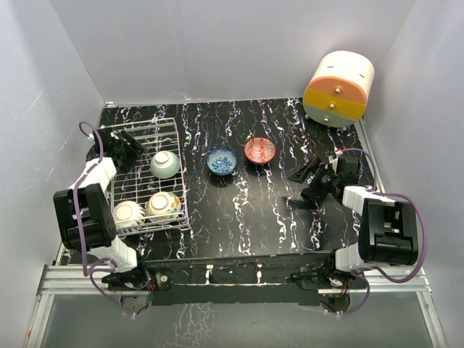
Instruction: Load the bowls into the dish rack
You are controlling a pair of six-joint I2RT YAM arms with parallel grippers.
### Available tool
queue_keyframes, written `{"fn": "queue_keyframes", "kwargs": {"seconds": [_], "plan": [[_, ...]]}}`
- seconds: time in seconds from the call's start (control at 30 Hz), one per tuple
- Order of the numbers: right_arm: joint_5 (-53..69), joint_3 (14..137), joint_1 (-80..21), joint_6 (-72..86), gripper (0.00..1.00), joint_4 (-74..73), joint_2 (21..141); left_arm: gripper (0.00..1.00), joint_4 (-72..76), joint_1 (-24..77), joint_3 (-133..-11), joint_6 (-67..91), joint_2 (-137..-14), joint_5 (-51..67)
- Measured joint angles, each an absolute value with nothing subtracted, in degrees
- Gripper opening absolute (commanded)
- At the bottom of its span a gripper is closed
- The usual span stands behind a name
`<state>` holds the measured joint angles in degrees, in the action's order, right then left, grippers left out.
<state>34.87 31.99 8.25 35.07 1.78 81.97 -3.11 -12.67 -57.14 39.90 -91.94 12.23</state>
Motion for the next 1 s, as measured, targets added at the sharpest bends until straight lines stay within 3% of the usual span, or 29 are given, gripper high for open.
{"fn": "queue_keyframes", "kwargs": {"seconds": [0.17, 0.43, 1.0], "plan": [[35.09, 31.99, 8.25, 35.31, 0.98, 2.04, 81.97, 0.70, -7.68, -11.40, -61.39, 35.29, -88.01, 9.72], [35.59, 31.99, 8.25, 35.75, 0.98, 2.37, 81.97, 0.70, -14.74, -0.69, -72.95, 24.58, -87.77, 7.77], [35.88, 31.97, 8.25, 36.10, 0.98, 3.11, 82.00, 0.70, -22.33, 4.73, -73.95, 15.81, -95.46, 0.01]]}}
